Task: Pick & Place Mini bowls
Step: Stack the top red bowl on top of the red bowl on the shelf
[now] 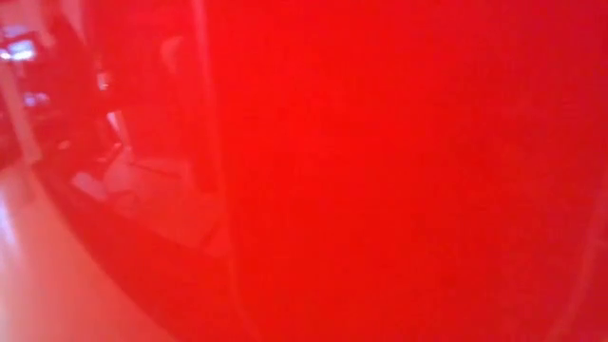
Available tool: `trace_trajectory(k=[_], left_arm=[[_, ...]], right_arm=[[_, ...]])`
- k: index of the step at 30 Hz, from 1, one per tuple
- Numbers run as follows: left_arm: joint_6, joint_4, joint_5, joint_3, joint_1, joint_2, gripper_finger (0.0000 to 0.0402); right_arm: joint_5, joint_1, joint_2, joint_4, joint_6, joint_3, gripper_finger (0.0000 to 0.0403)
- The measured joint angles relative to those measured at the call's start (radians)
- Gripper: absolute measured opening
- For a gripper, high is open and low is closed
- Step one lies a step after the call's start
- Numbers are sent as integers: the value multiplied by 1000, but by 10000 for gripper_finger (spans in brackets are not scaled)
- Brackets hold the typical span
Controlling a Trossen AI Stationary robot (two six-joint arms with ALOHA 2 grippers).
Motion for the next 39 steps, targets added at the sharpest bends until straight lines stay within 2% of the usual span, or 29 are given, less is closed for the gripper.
trace_trajectory(k=[7, 14, 21, 24, 28, 34, 39], left_arm=[[-99, -14, 89, -62, 0, 31, 0], [-175, -19, 199, -114, 0, 87, 0], [-289, -15, 216, -126, 0, 146, 0], [-308, -3, 262, -126, 2, 180, 4], [-352, 11, 321, -126, 2, 227, 28], [-486, 27, 337, -126, 11, 312, 74], [-582, 29, 376, -126, 16, 403, 87]], right_arm=[[144, 18, -247, 5, 2, -41, 115], [173, 54, -421, 23, -22, -66, 107], [172, 108, -507, 18, -45, -104, 98], [170, 143, -532, 4, -89, -110, 95], [167, 195, -561, 2, -141, -110, 90], [168, 233, -602, 2, -169, -110, 83], [169, 233, -631, 1, -171, -110, 79]])
